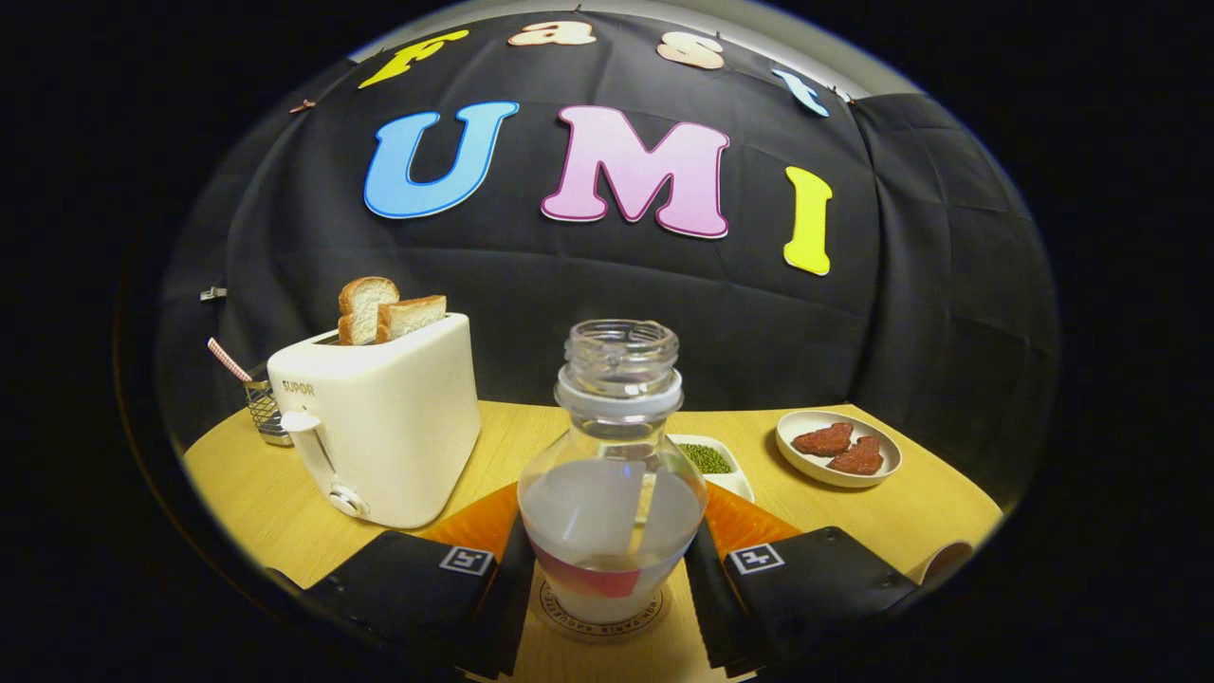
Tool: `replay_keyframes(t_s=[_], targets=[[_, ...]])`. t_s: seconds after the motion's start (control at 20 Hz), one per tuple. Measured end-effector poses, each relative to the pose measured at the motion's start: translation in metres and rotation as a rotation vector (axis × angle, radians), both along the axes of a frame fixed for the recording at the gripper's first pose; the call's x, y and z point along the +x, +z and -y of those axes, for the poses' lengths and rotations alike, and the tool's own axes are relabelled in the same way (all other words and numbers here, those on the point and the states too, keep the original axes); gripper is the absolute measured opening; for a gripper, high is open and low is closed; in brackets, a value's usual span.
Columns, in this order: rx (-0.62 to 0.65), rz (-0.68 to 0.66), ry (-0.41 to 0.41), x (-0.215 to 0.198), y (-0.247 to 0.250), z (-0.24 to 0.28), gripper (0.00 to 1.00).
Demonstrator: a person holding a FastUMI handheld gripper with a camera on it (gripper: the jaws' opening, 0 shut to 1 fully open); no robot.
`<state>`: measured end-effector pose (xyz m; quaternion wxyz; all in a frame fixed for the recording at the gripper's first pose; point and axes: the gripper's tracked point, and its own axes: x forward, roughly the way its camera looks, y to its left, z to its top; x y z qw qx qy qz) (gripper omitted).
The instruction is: Take the bottle from table, then pour the juice into the cup, finally place the bottle on the coaster
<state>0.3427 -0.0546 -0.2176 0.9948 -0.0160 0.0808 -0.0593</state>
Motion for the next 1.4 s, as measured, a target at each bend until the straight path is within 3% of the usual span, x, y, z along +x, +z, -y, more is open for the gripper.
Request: replay_keyframes(t_s=[0.3,0.4,0.8,1.2,1.4], targets=[[0.025,-0.019,-0.034,0.0,-0.002,0.011,0.8],[0.044,-0.042,-0.008,-0.007,-0.006,0.006,1.0],[0.09,-0.086,-0.011,-0.08,0.015,0.007,0.98],[0.055,-0.018,0.028,-0.207,0.1,0.015,0.98],[0.042,0.034,0.005,-0.255,0.144,0.024,0.98]])
